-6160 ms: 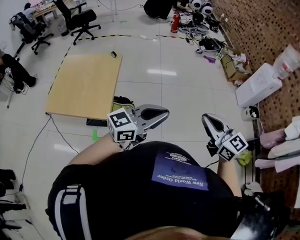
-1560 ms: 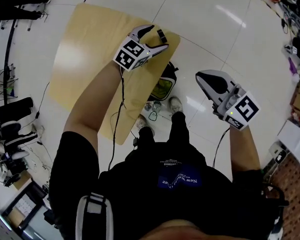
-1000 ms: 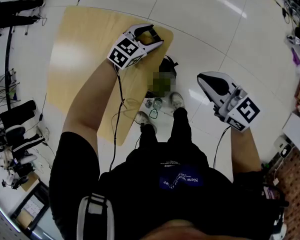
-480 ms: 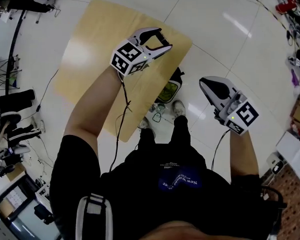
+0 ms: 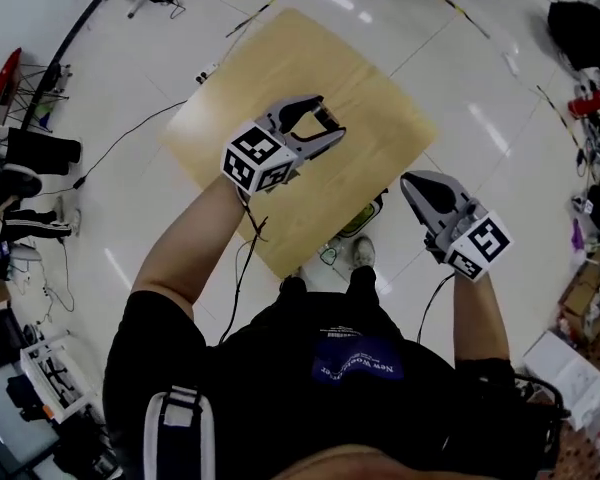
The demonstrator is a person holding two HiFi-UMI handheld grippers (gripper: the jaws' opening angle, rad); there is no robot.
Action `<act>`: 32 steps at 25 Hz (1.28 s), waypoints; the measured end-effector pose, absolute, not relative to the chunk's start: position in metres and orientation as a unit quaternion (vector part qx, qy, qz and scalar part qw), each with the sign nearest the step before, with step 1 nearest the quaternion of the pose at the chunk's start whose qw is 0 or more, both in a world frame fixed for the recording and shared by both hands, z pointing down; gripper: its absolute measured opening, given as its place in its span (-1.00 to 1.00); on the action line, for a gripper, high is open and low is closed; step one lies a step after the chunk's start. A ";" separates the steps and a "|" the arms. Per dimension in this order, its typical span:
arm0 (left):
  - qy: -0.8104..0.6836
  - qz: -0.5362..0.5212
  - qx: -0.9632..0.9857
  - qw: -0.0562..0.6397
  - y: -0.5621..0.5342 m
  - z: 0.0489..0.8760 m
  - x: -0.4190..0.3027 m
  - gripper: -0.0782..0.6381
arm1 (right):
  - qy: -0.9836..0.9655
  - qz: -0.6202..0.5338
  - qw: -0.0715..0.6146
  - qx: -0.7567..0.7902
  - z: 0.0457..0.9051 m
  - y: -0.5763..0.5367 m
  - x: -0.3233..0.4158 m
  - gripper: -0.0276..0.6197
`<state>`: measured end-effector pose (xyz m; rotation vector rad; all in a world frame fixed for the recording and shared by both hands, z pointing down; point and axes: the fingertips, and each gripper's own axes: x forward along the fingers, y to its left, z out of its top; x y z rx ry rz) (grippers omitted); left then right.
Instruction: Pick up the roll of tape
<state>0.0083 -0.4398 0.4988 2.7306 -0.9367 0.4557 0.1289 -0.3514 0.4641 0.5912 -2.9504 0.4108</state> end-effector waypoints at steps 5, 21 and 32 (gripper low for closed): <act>-0.372 0.116 0.914 0.117 -0.389 0.451 -0.064 0.04 | -0.980 0.116 0.060 0.152 0.432 -0.344 0.068 -0.96; -0.486 0.000 0.864 0.134 -0.187 0.363 -0.236 0.04 | -0.993 0.078 0.058 0.070 0.332 -0.270 -0.099 -0.96; -0.454 -0.036 0.882 0.123 -0.160 0.346 -0.212 0.04 | -0.989 0.105 0.041 0.096 0.323 -0.263 -0.087 -0.96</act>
